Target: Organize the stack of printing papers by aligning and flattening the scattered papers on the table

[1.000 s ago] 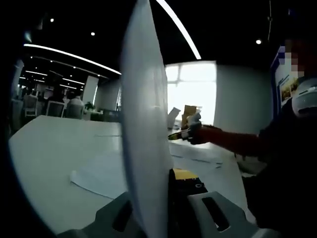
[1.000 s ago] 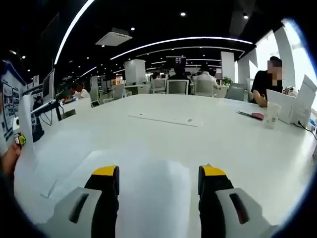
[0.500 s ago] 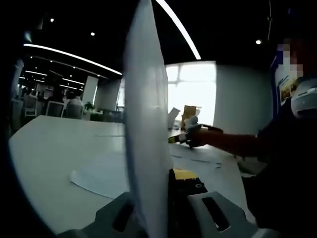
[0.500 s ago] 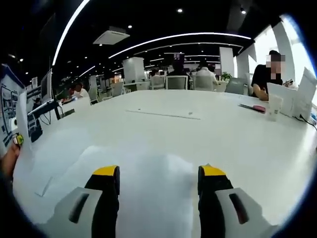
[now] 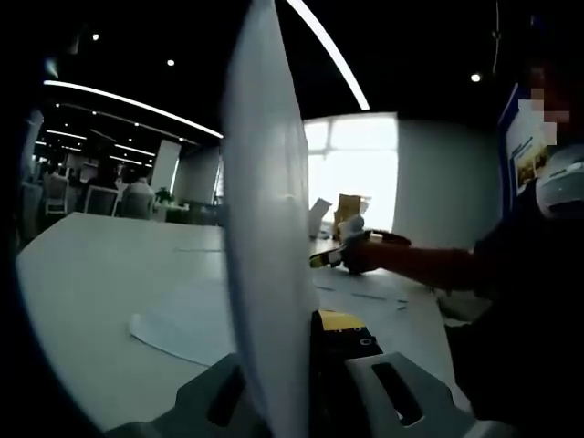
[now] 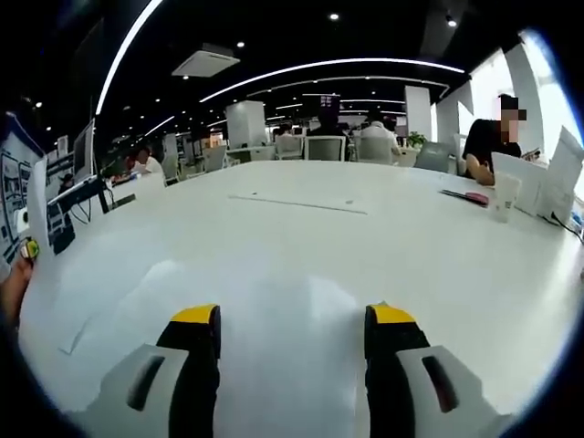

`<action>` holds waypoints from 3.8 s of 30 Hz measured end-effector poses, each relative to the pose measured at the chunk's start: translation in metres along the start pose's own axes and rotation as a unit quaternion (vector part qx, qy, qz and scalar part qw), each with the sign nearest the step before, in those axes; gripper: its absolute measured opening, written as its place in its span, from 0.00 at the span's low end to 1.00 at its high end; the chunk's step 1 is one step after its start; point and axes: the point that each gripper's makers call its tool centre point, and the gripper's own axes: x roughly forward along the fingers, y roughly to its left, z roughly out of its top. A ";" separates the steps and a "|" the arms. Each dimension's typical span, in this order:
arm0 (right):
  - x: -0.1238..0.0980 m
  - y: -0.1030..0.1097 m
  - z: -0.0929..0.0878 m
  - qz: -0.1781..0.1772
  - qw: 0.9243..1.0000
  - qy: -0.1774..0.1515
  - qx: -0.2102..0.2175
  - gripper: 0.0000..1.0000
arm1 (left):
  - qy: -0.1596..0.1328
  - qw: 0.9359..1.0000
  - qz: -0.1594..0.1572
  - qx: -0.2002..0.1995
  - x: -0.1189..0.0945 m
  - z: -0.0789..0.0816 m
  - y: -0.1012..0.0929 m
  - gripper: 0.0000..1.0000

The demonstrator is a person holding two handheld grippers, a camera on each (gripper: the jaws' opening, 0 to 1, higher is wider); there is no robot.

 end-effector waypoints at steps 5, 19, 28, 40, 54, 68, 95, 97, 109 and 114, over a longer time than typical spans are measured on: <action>0.002 -0.001 -0.002 -0.004 1.000 0.001 -0.018 0.59 | 0.000 1.000 0.000 0.000 0.000 0.000 -0.002 0.06; 0.008 -0.010 -0.001 -0.015 1.000 -0.009 -0.024 0.51 | -0.004 1.000 -0.001 -0.002 -0.002 0.002 0.002 0.06; 0.007 -0.011 -0.001 -0.024 0.999 -0.010 -0.020 0.44 | -0.007 1.000 -0.004 -0.003 -0.002 0.003 0.002 0.06; 0.005 -0.007 0.001 -0.020 0.999 -0.009 -0.024 0.31 | -0.009 1.000 -0.007 -0.005 -0.003 0.004 0.004 0.06; -0.002 -0.003 0.000 -0.026 0.999 -0.009 -0.017 0.19 | -0.010 1.000 -0.007 -0.003 -0.004 0.004 0.009 0.06; -0.013 0.004 0.009 -0.031 0.999 -0.038 -0.005 0.04 | -0.011 1.000 -0.008 -0.002 -0.006 0.005 0.012 0.06; -0.071 0.043 0.065 0.006 0.991 -0.136 0.013 0.02 | -0.004 1.000 0.001 -0.001 -0.003 0.003 0.013 0.06; -0.075 0.045 0.067 0.009 0.990 -0.143 0.017 0.02 | -0.004 1.000 0.001 -0.001 -0.003 0.003 0.012 0.06; -0.099 0.064 0.077 0.017 0.984 -0.175 0.022 0.02 | -0.004 1.000 0.001 0.002 -0.003 0.002 0.008 0.06; -0.105 0.067 0.078 0.018 0.983 -0.180 0.025 0.02 | -0.003 1.000 0.000 0.003 -0.002 0.002 0.006 0.06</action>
